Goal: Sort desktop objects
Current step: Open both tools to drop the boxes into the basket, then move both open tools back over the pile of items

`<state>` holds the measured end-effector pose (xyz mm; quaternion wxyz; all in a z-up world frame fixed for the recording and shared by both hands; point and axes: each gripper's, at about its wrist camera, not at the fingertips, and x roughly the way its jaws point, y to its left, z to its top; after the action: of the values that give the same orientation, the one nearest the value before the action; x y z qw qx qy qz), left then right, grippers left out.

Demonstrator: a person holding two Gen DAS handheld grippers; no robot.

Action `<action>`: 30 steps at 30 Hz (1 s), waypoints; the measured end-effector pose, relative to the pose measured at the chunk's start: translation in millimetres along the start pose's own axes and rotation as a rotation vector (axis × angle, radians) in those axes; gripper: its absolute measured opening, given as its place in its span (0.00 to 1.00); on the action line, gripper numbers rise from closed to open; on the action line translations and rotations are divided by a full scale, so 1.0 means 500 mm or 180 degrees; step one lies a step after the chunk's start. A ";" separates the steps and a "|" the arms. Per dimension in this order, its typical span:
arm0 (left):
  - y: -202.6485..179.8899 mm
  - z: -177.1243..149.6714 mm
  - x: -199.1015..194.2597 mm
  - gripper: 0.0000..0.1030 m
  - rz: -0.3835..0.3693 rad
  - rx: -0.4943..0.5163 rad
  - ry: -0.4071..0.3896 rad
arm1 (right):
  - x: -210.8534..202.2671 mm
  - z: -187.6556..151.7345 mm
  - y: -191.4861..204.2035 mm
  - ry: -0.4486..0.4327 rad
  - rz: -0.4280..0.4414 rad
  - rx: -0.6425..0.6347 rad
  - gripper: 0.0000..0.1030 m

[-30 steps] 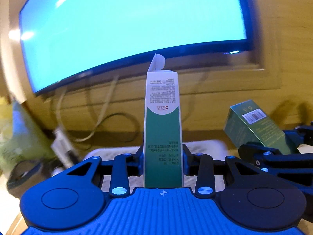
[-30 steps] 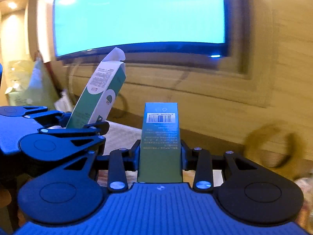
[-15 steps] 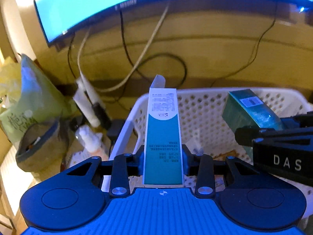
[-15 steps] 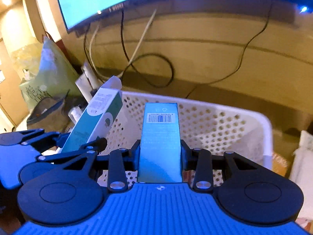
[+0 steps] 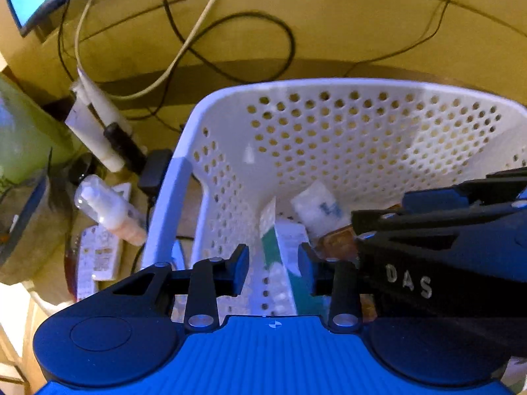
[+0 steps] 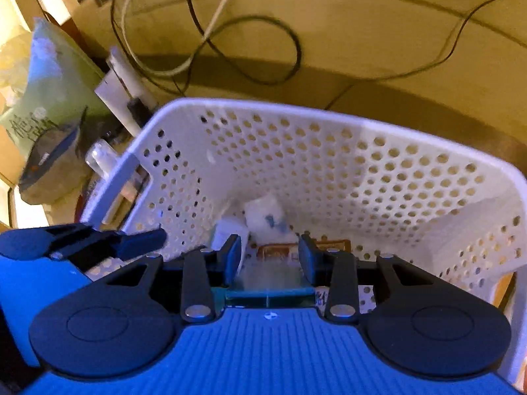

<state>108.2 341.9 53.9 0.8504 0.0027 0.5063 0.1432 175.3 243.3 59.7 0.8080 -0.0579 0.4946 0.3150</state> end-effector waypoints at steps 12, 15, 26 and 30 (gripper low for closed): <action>-0.029 -0.012 -0.040 0.74 0.0062 0.0103 -0.0306 | -0.024 -0.005 0.001 -0.0121 -0.0210 -0.0038 0.66; -0.047 -0.014 -0.069 0.77 0.0138 0.0122 -0.0505 | -0.062 -0.017 -0.011 -0.0342 -0.0236 -0.0024 0.76; -0.226 -0.033 -0.219 0.88 0.0162 0.0121 -0.1200 | -0.292 -0.119 -0.146 -0.1345 -0.0728 -0.0174 1.00; -0.335 -0.051 -0.246 0.89 -0.0026 0.0220 -0.1312 | -0.354 -0.197 -0.272 -0.1475 -0.0644 0.0195 1.00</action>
<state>71.5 147.3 122.2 0.9360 0.0591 0.3262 0.1186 121.7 15.0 128.3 0.9286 -0.0089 0.2971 0.2222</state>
